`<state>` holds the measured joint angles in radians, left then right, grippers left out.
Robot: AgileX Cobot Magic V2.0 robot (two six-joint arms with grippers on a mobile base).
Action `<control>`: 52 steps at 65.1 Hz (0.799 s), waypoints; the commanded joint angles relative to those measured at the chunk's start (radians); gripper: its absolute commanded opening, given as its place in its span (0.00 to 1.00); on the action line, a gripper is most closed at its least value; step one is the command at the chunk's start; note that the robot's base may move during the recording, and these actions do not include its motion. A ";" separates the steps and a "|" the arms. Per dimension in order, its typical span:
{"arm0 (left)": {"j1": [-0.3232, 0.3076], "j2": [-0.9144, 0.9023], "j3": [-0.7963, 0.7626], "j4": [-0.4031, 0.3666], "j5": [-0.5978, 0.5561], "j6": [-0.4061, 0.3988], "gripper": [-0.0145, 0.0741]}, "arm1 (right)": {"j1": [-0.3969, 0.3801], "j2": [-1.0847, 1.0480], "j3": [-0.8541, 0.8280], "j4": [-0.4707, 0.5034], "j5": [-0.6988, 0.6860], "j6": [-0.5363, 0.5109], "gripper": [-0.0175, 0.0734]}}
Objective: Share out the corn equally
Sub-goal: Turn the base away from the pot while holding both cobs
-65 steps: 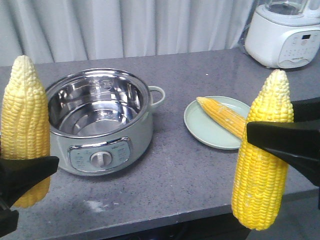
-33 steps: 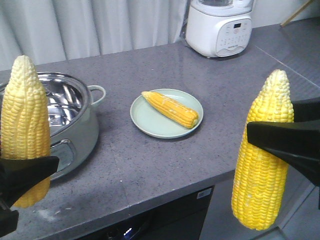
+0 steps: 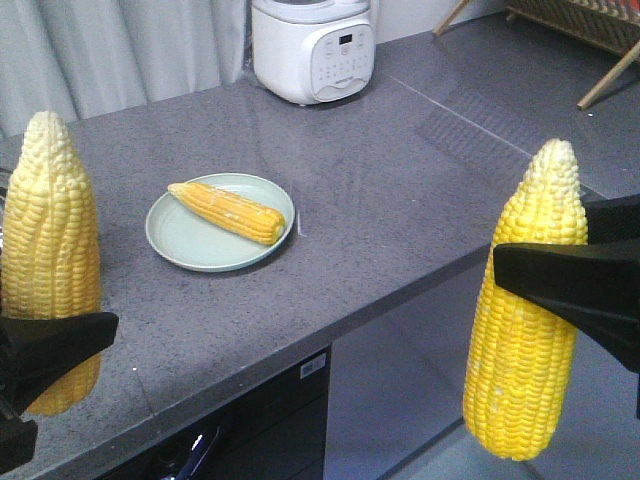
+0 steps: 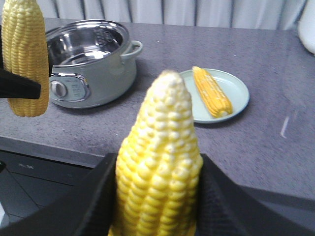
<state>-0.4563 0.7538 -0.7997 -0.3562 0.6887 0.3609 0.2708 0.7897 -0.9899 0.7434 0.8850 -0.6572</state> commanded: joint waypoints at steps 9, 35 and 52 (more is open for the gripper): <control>-0.004 -0.004 -0.022 -0.028 -0.062 0.002 0.48 | -0.007 -0.004 -0.023 0.033 -0.053 -0.008 0.44; -0.004 -0.004 -0.022 -0.028 -0.062 0.002 0.48 | -0.007 -0.004 -0.023 0.033 -0.053 -0.008 0.44; -0.004 -0.004 -0.022 -0.028 -0.062 0.002 0.48 | -0.007 -0.004 -0.023 0.033 -0.053 -0.008 0.44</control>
<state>-0.4563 0.7538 -0.7997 -0.3562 0.6887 0.3609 0.2708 0.7897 -0.9899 0.7434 0.8850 -0.6572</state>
